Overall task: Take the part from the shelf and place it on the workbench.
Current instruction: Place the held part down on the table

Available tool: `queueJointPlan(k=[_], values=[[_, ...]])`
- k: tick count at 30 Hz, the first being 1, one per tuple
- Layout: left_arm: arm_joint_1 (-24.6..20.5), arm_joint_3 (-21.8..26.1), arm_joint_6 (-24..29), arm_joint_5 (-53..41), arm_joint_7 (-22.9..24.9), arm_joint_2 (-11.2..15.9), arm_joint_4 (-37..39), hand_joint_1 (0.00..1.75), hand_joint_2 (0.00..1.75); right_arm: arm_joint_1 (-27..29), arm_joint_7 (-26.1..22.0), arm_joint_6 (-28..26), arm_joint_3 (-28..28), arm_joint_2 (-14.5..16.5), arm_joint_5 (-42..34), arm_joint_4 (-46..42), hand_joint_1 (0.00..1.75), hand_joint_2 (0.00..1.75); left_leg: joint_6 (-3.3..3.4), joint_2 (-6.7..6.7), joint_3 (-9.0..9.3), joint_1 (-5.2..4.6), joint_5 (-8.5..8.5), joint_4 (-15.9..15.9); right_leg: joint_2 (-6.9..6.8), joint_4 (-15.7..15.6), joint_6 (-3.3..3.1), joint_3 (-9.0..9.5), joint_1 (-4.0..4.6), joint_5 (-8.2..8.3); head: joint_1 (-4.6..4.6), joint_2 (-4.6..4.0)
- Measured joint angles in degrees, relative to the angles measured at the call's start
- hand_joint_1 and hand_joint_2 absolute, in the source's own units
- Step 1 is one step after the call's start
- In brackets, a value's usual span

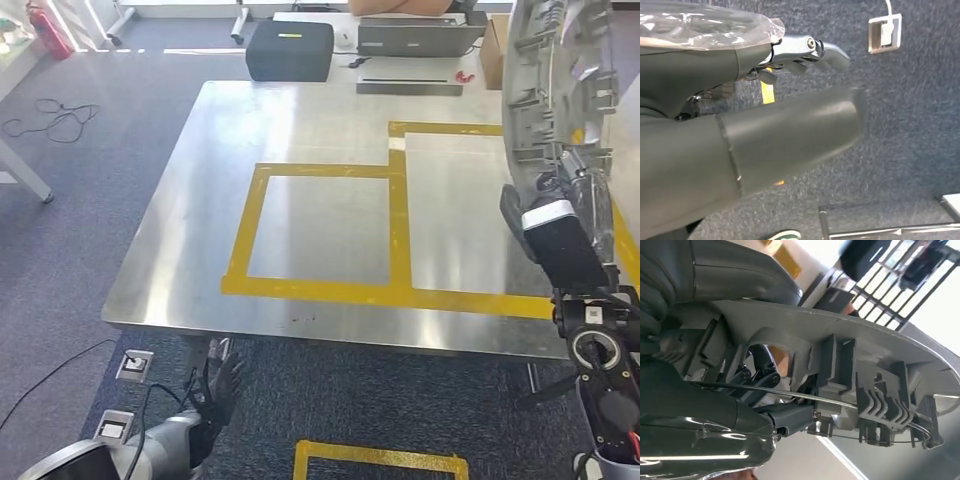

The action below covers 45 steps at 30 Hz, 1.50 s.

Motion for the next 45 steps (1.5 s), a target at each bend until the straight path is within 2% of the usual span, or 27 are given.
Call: queueJointPlan(k=[7,12,16,23,33,45], values=[[-0.13,-0.01,0.09,-0.03,-0.05,-0.04,0.0,0.0,0.0,-2.07,5.33,1.45,1.49,-0.51,17.85,3.79,1.75,1.75,0.0,0.13,0.42,0.1,0.06,-0.86,0.18,-0.02,-0.37,-0.02,0.12,-0.19,-0.12,0.0],[-0.11,-0.01,0.09,-0.11,-0.05,-0.05,0.0,0.0,0.0,-2.73,5.98,2.61,1.78,-0.53,20.34,5.12,1.75,1.75,-0.1,0.13,0.44,0.11,0.11,-0.98,0.18,-0.01,-0.51,-0.03,0.15,-0.19,-0.11,0.0],[-0.33,-0.31,-0.01,-0.88,-0.04,-0.24,0.0,0.0,0.0,-6.57,7.13,7.96,4.53,-0.52,29.03,13.68,1.75,1.75,-1.14,0.08,0.46,0.25,0.21,-1.11,0.03,0.0,-0.72,0.0,0.24,-0.15,-0.09,0.0],[-0.5,-0.62,-0.01,-1.44,0.19,-0.37,0.0,0.0,0.0,-9.88,6.49,9.18,9.06,0.87,37.56,23.51,1.75,1.75,-1.2,-0.02,0.46,0.23,0.23,-1.08,-0.12,-0.03,-0.71,0.12,0.08,-0.13,-0.1,0.0],[-0.73,-1.36,0.0,-1.99,0.31,-0.65,0.0,0.0,0.0,-12.96,4.85,7.22,14.43,6.14,41.61,38.88,1.75,1.75,-1.18,-0.1,0.44,0.21,0.21,-1.0,-0.2,-0.11,-0.7,0.15,0.06,-0.13,-0.1,0.0],[-0.77,-1.45,0.2,-2.45,0.52,-0.86,0.0,0.0,0.0,-15.35,6.22,7.93,15.58,8.75,40.12,49.42,1.75,1.75,-1.17,-0.1,0.47,0.18,0.21,-0.97,-0.19,-0.13,-0.68,0.18,0.06,-0.11,-0.09,0.0]])
